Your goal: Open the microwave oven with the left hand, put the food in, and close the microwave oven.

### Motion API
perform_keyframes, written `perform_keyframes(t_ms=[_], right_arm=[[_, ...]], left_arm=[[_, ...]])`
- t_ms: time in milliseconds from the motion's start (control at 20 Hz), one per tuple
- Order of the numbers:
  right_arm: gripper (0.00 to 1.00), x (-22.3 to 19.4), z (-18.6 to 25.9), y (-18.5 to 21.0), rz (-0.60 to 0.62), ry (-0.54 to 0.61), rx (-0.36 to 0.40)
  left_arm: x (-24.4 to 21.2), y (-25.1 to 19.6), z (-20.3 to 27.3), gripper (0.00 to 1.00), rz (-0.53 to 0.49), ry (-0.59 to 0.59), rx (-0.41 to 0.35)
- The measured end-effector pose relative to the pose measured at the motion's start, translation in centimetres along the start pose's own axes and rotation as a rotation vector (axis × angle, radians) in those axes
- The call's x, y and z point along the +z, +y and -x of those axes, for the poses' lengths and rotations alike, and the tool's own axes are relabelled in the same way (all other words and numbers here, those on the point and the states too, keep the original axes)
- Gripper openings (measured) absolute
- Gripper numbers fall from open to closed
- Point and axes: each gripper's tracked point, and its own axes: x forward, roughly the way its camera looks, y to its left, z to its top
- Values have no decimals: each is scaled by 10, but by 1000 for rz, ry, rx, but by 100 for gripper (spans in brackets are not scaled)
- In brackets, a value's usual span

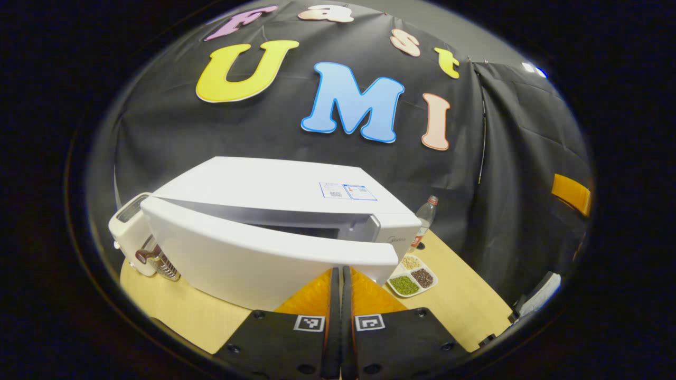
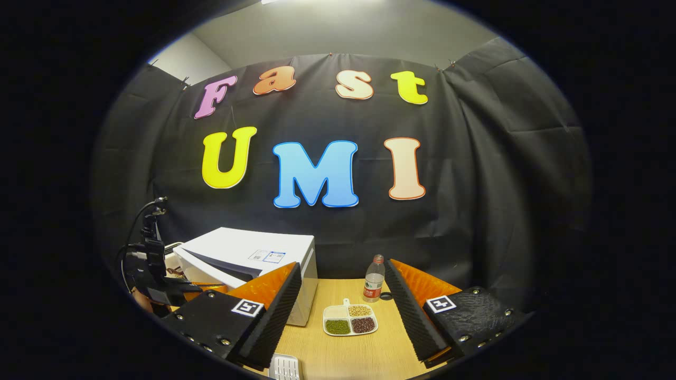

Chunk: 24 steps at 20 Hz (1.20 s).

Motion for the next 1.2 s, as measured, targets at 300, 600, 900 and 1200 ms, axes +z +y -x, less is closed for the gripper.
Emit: perform_keyframes(t_ms=[300, 600, 900, 1200], right_arm=[[96, -2, -5, -10, -1, 4, -5], [96, -3, -9, -16, 1, 9, -16], [96, -7, -8, -15, -7, 24, -12], [96, -4, -6, -11, -17, 19, -10]], left_arm=[[16, -1, -24, 7, -2, -14, 15], [16, 5, -39, 7, -27, -17, 48], [18, 10, -48, 7, 17, -15, 65], [35, 21, -36, 5, -40, -51, 108]])
